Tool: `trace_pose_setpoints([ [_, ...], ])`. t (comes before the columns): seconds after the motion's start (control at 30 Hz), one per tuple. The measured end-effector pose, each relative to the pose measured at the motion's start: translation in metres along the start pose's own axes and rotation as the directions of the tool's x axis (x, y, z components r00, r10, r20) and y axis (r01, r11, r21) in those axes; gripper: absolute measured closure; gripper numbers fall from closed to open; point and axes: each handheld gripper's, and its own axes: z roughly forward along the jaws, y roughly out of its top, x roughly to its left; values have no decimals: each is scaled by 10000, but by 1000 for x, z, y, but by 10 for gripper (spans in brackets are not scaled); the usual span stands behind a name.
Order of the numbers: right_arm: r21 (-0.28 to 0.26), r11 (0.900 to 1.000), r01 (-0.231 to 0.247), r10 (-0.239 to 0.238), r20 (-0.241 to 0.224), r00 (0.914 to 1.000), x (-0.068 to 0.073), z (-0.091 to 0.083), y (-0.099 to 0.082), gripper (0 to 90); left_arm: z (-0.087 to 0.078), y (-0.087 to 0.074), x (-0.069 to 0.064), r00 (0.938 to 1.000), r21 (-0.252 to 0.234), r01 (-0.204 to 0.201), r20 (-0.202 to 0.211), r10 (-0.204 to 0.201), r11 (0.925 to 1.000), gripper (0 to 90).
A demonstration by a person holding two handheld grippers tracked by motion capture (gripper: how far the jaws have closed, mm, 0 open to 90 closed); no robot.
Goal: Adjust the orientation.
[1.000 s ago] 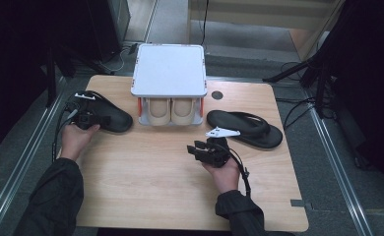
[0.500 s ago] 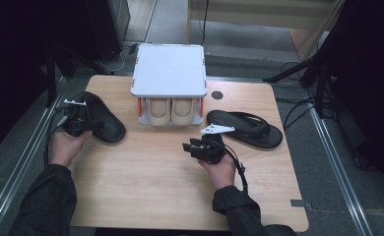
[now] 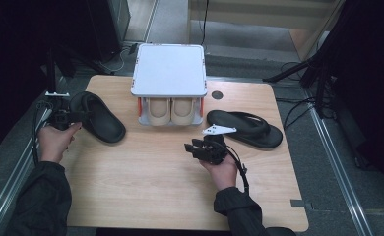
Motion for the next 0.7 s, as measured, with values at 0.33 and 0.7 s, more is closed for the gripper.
trace_pose_setpoints([
  [0.33, -23, 9999, -135, 136, 305, 9994, -3, -10, -7, 606, 17, 4, 11, 9984, 191, 112, -554, -102, 9998, 462],
  [0.7, -246, 9991, -331, 348, 720, 9968, -8, -25, -17, 606, 40, 5, 18, 9967, 456, 601, -582, -574, 9971, 500],
])
